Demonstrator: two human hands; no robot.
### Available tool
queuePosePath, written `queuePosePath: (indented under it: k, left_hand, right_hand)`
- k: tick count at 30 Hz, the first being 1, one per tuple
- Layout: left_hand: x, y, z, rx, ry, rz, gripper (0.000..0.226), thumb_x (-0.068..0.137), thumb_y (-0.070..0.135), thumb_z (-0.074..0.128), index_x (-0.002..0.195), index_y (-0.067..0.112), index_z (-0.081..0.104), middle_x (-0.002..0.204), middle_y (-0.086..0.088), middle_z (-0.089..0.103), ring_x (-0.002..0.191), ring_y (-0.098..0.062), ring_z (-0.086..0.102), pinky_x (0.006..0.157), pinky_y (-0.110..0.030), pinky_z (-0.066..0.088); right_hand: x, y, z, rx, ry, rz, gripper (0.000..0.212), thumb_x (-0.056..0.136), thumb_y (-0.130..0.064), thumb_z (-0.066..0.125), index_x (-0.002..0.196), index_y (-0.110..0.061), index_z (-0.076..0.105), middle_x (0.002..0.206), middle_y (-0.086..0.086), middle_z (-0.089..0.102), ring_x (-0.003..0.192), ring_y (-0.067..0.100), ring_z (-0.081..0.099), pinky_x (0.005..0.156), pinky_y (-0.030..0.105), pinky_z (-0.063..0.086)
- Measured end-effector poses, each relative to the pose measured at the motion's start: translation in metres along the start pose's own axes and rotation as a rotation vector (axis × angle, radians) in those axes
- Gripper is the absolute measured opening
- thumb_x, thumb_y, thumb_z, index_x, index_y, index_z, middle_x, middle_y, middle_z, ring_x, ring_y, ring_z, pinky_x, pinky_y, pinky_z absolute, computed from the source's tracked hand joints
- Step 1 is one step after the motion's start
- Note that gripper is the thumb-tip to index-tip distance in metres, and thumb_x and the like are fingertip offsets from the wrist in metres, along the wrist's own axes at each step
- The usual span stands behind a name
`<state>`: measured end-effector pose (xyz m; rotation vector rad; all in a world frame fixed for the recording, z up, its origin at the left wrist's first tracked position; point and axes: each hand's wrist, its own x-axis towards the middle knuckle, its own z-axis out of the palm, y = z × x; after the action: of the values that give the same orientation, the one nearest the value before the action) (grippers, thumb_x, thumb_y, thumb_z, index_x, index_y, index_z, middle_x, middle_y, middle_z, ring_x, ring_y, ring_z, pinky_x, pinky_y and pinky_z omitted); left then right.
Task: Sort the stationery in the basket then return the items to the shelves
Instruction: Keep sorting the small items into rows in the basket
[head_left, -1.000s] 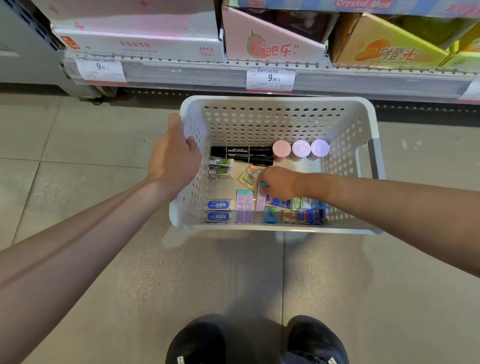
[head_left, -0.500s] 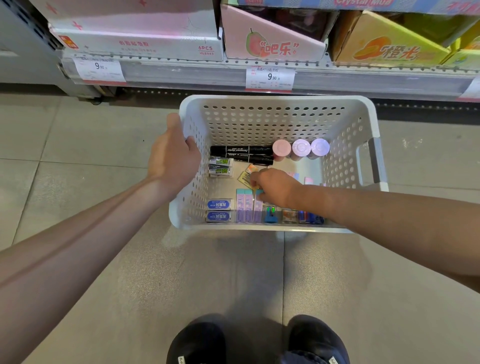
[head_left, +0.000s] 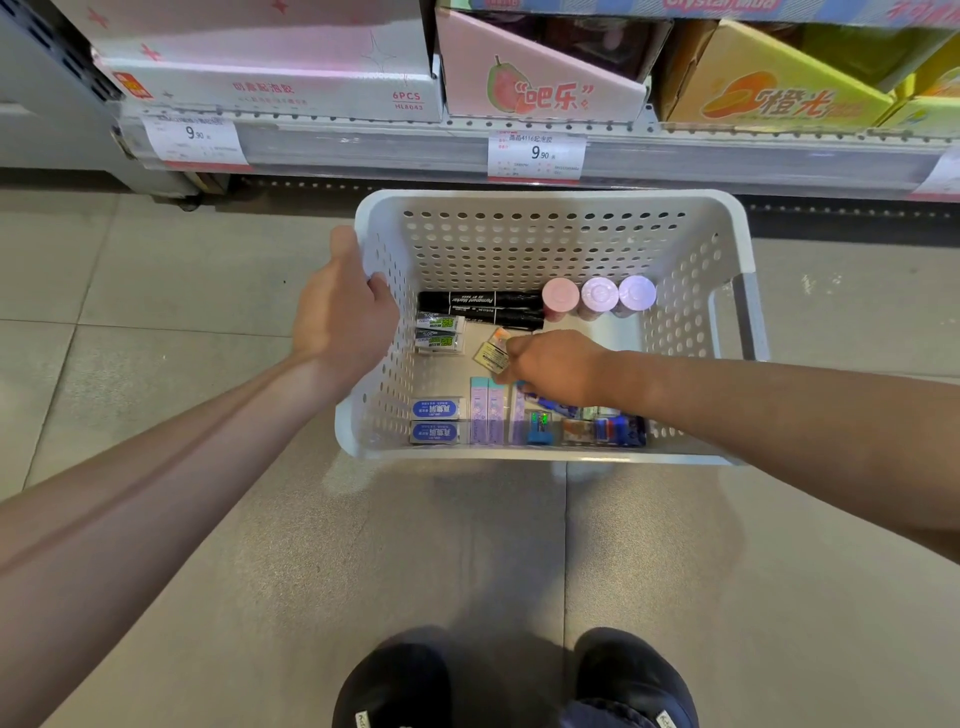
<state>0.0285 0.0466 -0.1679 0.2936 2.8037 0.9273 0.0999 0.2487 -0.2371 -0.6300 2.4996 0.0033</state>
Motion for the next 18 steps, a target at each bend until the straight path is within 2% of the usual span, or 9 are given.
queuePosePath:
  k: [3,6,11,15,18]
  left_hand:
    - [-0.001,0.001,-0.001,0.0,-0.005,0.001,0.01,0.099,0.008,0.036,0.108,0.007,0.032,0.06,-0.005,0.04,0.049,-0.023,0.041,0.049,-0.037,0.04]
    - [0.0,0.001,-0.001,-0.007,-0.008,-0.004,0.016,0.099,0.009,0.037,0.114,0.004,0.033,0.061,-0.005,0.041,0.05,-0.022,0.042,0.05,-0.037,0.041]
    - [0.0,0.001,-0.001,-0.003,-0.005,-0.008,0.018,0.099,0.009,0.037,0.115,0.003,0.034,0.062,-0.005,0.042,0.05,-0.023,0.044,0.049,-0.037,0.041]
    - [0.0,0.001,-0.001,0.006,-0.003,-0.004,0.019,0.098,0.008,0.037,0.116,0.002,0.034,0.062,-0.005,0.042,0.05,-0.023,0.044,0.049,-0.04,0.044]
    - [0.0,0.001,-0.002,0.011,-0.004,0.001,0.02,0.098,0.008,0.037,0.117,0.001,0.033,0.062,-0.006,0.043,0.051,-0.025,0.046,0.048,-0.046,0.047]
  right_hand:
    - [0.002,0.004,-0.001,-0.003,0.005,0.007,0.042,0.095,-0.013,0.049,0.136,-0.024,0.049,0.142,0.007,0.042,0.115,0.028,0.055,0.076,0.034,0.05]
    - [0.004,0.005,-0.001,0.039,0.004,0.041,0.038,0.093,-0.014,0.051,0.13,-0.022,0.055,0.128,0.006,0.053,0.109,0.025,0.057,0.074,0.032,0.049]
    - [0.012,0.0,0.003,0.043,-0.004,0.075,0.028,0.09,-0.014,0.054,0.117,-0.016,0.061,0.112,0.008,0.061,0.099,0.025,0.06,0.063,0.026,0.041]
    - [0.015,-0.004,0.003,0.067,0.015,0.05,0.025,0.088,-0.01,0.056,0.112,-0.01,0.061,0.109,0.01,0.062,0.098,0.027,0.06,0.073,0.033,0.048]
    - [0.015,-0.009,0.004,0.088,0.024,0.033,0.02,0.087,-0.009,0.055,0.107,-0.01,0.06,0.106,0.01,0.064,0.095,0.028,0.06,0.076,0.033,0.048]
